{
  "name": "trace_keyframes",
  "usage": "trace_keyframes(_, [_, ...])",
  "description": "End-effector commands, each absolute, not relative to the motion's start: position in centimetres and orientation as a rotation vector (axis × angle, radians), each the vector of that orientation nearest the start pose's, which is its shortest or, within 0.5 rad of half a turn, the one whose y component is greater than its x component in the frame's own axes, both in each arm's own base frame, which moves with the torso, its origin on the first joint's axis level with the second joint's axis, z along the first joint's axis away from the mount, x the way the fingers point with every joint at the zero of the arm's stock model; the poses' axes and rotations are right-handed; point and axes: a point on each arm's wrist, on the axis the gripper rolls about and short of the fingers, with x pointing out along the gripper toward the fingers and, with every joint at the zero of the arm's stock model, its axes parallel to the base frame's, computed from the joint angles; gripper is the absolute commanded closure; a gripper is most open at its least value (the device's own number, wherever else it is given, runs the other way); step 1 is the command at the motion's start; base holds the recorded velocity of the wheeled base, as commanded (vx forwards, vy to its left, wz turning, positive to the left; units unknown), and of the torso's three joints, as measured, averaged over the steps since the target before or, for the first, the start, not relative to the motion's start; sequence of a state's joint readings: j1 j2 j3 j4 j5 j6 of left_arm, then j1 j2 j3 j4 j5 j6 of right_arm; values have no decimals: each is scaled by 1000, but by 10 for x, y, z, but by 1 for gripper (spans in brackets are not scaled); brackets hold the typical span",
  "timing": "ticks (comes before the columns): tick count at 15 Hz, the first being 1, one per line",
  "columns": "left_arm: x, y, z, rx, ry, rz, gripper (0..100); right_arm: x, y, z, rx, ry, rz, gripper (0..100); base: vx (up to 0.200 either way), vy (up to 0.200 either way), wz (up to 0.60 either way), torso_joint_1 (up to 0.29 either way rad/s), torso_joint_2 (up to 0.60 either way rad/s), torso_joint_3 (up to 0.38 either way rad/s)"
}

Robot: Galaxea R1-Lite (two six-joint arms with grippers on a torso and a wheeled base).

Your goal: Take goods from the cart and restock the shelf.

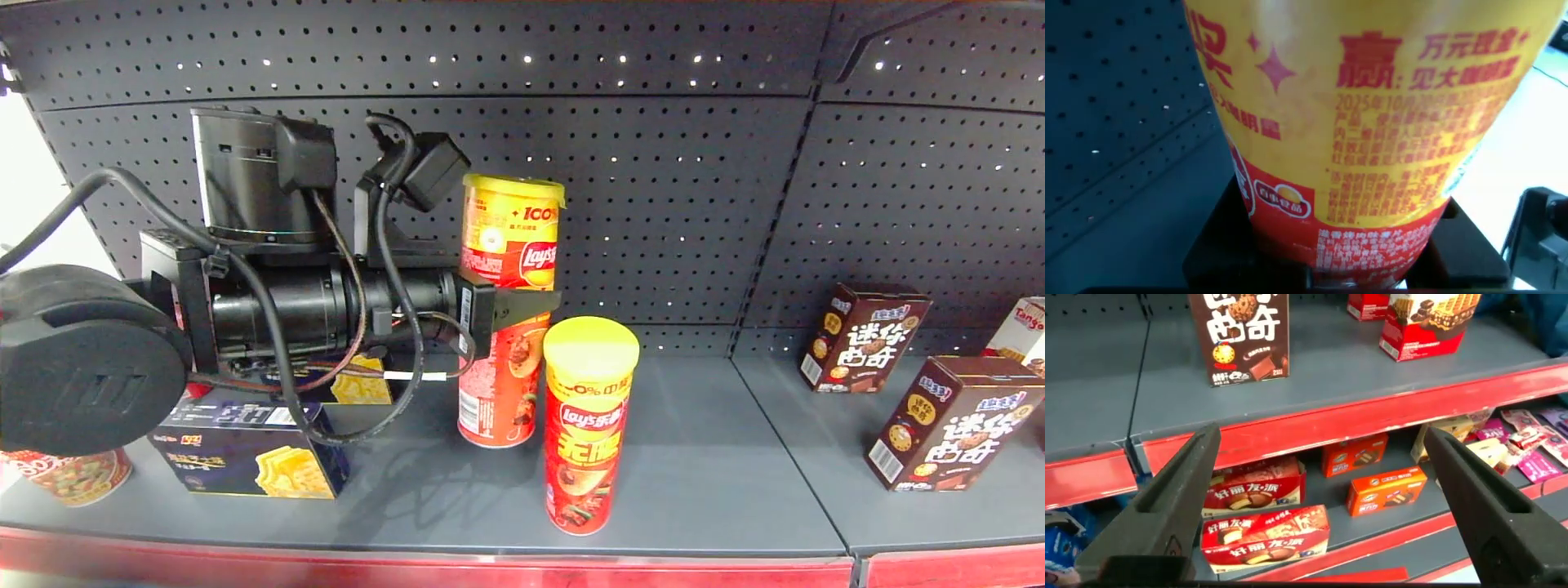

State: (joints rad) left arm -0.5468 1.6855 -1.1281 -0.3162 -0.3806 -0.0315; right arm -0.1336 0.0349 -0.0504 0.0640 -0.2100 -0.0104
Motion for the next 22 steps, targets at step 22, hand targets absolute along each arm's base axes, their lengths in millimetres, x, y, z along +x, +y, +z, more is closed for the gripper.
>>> trace_keyframes(22, [366,-157,198,-48,109,-996,100,-25,-1,84,-5,50,-339,0,0,0,0,0,0,0])
